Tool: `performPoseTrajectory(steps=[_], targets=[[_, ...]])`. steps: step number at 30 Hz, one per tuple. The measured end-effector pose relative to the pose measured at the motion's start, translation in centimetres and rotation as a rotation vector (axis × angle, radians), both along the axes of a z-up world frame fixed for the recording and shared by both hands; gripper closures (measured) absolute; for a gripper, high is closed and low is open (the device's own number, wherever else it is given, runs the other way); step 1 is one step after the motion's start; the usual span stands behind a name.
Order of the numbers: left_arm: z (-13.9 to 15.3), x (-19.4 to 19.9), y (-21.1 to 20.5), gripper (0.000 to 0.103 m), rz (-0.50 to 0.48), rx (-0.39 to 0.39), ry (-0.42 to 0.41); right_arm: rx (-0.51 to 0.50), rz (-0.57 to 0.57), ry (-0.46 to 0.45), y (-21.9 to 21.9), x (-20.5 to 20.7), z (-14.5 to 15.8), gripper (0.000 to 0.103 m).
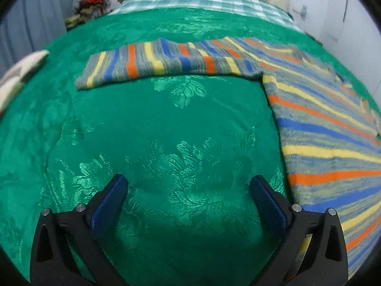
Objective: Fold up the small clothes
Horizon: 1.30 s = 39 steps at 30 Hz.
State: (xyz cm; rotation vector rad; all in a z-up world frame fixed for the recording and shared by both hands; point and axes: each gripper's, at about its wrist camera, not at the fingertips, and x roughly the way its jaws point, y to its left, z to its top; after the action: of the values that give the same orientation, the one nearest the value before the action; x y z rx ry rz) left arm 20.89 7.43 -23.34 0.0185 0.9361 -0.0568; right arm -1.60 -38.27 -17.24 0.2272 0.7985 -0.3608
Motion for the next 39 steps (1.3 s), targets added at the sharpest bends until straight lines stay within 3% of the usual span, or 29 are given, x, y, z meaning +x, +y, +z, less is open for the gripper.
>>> performPoseTrajectory(steps=[21, 39], targets=[[0.0, -0.1, 0.1, 0.000, -0.001, -0.009, -0.004, 0.051, 0.028, -0.042, 0.1, 0.5, 0.1, 0.006], [0.0, -0.1, 0.0, 0.000, -0.001, -0.009, -0.004, 0.047, 0.038, -0.027, 0.3, 0.8, -0.2, 0.006]])
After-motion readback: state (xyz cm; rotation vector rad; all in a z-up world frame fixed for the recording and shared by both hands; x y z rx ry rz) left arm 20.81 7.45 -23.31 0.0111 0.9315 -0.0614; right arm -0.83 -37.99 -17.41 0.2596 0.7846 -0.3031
